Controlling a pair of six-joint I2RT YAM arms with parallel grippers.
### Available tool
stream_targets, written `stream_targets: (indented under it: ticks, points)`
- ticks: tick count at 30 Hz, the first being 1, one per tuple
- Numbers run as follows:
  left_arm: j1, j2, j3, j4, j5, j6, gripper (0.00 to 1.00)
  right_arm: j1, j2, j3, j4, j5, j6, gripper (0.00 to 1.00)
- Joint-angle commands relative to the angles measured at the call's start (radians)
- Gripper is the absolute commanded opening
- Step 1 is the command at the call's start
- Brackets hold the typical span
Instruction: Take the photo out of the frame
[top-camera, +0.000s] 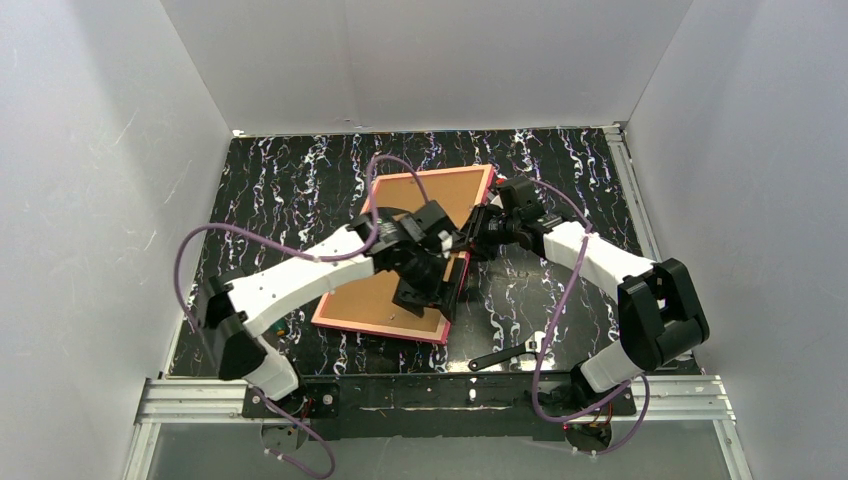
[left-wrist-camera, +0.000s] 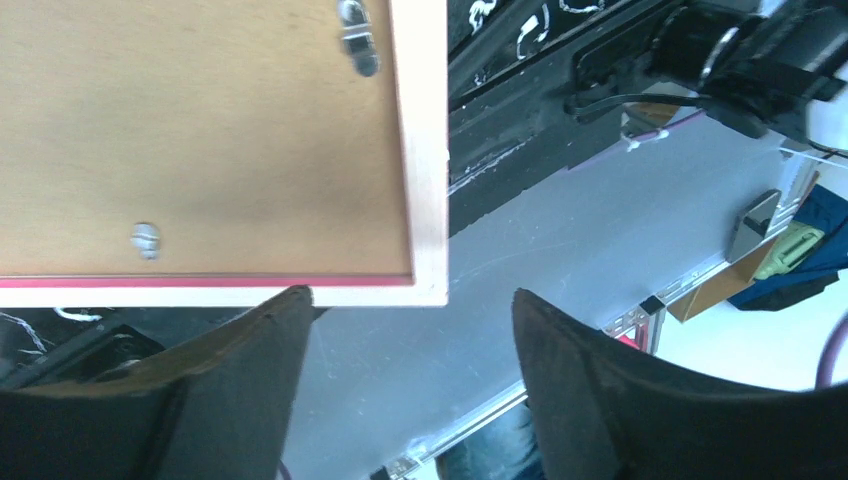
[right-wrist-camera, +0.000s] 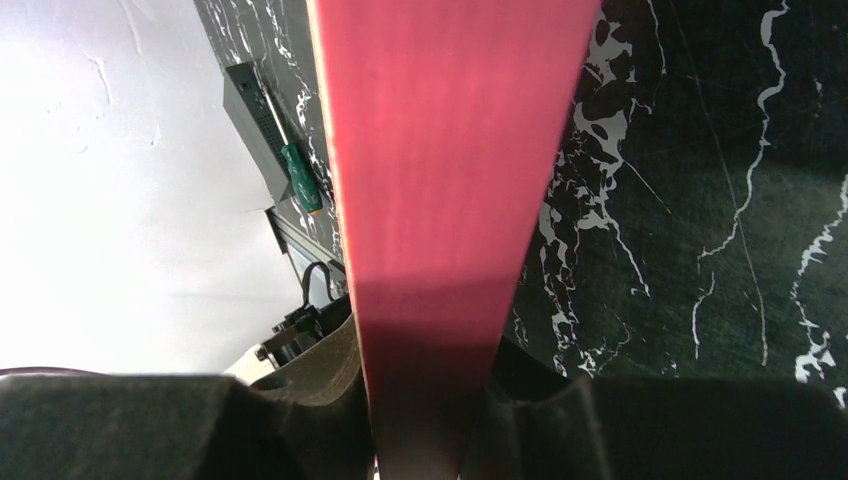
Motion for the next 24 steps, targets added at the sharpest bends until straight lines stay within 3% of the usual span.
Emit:
stream_targets:
  ticks: [1, 6, 13, 19, 24]
  points:
    - [0.093, -0.155, -0.030, -0.074, 0.036, 0.075, 0.78, 0.002, -0.071, 0.079, -0.150, 0.086, -0.150, 0.01]
    - [0.189, -0.278, -0.030, -0.128, -0.052, 0.140, 0.86, -0.025, -0.107, 0.139, -0.322, 0.148, -0.240, 0.01]
    - [0.247, -0.385, -0.069, -0.163, -0.143, 0.196, 0.90, -0.143, -0.161, 0.252, -0.622, 0.226, -0.399, 0.01]
    - [0.257, -0.405, -0.115, -0.154, -0.119, 0.199, 0.90, -0.195, -0.237, 0.432, -0.766, 0.418, -0.545, 0.01]
    - [0.265, -0.377, -0.129, -0.157, -0.058, 0.182, 0.90, -0.196, -0.187, 0.600, -0.858, 0.402, -0.606, 0.01]
